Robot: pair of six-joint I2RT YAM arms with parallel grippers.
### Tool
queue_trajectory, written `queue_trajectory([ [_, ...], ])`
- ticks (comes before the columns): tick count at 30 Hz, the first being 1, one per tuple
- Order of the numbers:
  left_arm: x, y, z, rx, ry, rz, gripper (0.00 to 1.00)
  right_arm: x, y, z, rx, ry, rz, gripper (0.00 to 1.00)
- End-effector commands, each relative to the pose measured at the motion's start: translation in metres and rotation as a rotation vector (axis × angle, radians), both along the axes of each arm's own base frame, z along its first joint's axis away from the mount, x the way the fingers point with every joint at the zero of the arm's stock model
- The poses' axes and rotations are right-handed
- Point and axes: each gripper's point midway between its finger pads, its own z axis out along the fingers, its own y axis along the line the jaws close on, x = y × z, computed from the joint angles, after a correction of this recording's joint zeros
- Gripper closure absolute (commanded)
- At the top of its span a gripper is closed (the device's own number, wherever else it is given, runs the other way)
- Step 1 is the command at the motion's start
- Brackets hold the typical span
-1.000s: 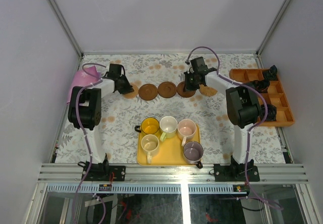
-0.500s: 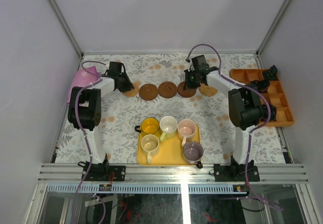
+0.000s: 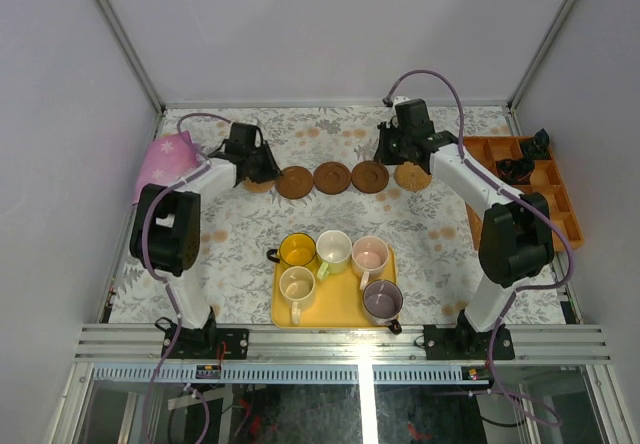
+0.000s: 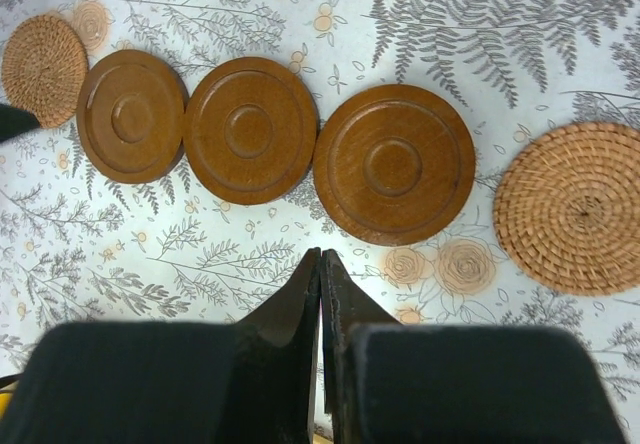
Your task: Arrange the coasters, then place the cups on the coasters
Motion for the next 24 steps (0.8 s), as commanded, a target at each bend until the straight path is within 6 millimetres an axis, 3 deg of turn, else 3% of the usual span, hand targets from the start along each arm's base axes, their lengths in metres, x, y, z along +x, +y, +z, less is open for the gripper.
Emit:
queue_trajectory([
  [1,-0.006,-0.044,-0.011,-0.009,-0.016,-0.161,0.86,0.002,-0.008,0.024,-0.009,-0.079,-0.053,1.00],
  [5,-0.004,-0.068,-0.023,-0.024,0.002,-0.218,0.91,-0.003,-0.012,0.025,-0.016,-0.085,-0.064,1.00],
  [8,-0.001,-0.074,-0.036,-0.016,0.035,-0.225,0.92,-0.007,-0.015,0.021,-0.027,-0.075,-0.068,1.00],
  [14,0.007,-0.069,-0.057,0.029,0.083,-0.189,0.88,-0.012,-0.020,0.011,-0.050,-0.057,-0.074,1.00],
  [16,0.012,-0.067,-0.062,0.046,0.094,-0.179,0.86,-0.014,-0.022,0.019,-0.046,-0.076,-0.076,1.00],
  [24,0.028,-0.053,-0.075,0.084,0.117,-0.129,0.85,-0.017,-0.027,0.016,-0.071,-0.078,-0.080,1.00],
])
